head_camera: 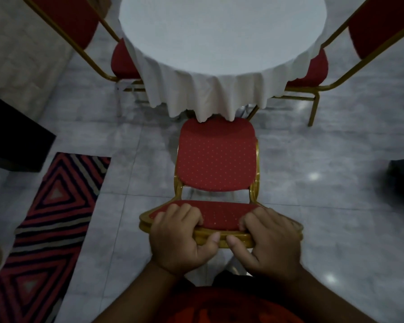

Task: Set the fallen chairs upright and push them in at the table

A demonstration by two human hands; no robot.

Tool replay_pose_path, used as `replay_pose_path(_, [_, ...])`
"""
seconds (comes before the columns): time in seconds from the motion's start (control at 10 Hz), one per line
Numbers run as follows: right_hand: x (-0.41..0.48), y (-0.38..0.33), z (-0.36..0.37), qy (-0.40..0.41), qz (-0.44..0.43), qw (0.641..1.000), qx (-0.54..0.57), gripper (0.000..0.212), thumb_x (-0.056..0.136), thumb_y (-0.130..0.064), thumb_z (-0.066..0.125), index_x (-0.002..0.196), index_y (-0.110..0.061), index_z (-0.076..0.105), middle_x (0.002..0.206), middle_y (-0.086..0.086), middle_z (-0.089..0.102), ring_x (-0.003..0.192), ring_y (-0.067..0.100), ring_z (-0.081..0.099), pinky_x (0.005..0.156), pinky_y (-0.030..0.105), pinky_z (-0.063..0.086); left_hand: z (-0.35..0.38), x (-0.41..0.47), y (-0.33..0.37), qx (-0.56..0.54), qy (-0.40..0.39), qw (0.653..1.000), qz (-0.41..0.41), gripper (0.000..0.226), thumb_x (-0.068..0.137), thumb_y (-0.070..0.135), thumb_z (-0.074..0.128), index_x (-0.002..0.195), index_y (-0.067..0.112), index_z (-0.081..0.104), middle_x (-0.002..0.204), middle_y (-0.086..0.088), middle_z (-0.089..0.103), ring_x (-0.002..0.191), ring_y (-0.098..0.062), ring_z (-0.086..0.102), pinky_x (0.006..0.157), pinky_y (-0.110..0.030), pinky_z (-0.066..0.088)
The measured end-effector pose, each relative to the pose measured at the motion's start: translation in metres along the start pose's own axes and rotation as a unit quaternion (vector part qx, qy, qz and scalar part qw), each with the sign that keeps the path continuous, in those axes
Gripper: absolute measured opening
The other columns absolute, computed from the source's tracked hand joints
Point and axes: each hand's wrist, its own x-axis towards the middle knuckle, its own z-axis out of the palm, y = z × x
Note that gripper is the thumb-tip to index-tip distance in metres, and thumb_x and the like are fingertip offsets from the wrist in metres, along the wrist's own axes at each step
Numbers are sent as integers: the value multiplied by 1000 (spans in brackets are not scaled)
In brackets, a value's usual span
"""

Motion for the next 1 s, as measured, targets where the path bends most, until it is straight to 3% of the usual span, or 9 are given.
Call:
replay_pose_path(0.2, [56,14,16,23,22,999,-4,36,84,-56,58,74,-22,54,73,-8,50,69,15,44,61,34,33,14,56,-22,11,14,1000,1,43,79,61,53,69,19,52,66,6,48,64,-17,44,59,-31,30])
replay_pose_path(0.5, [111,18,33,39,46,998,-32,39,87,-58,49,75,-21,53,74,-7,46,70,16,42,60,37,35,24,109,-50,12,37,999,-1,47,86,64,45,69,20,49,67,3,46,64,-20,44,57,-37,36])
replay_pose_path(0.7, [112,22,31,25,40,999,-28,39,89,-59,48,77,-22,52,74,-8,46,69,14,42,60,36,35,26,110,-50,3,30,1000,4,46,85,62,47,68,20,47,66,4,46,63,-18,42,54,-34,36])
replay_pose_path(0.9, [119,11,18,-25,74,997,14,29,95,-52,41,76,-31,44,71,-14,44,69,10,42,63,35,35,8,121,-43,-19,-64,998,-12,37,86,60,44,69,27,44,66,11,45,64,-12,44,57,-33,39])
replay_pose_path(1.0, [151,6,4,-23,77,997,-5,30,98,-53,36,76,-33,39,69,-15,42,69,10,42,65,34,32,-10,159,-34,-8,-97,995,-1,38,90,61,39,75,28,50,71,11,51,71,-11,49,67,-34,41])
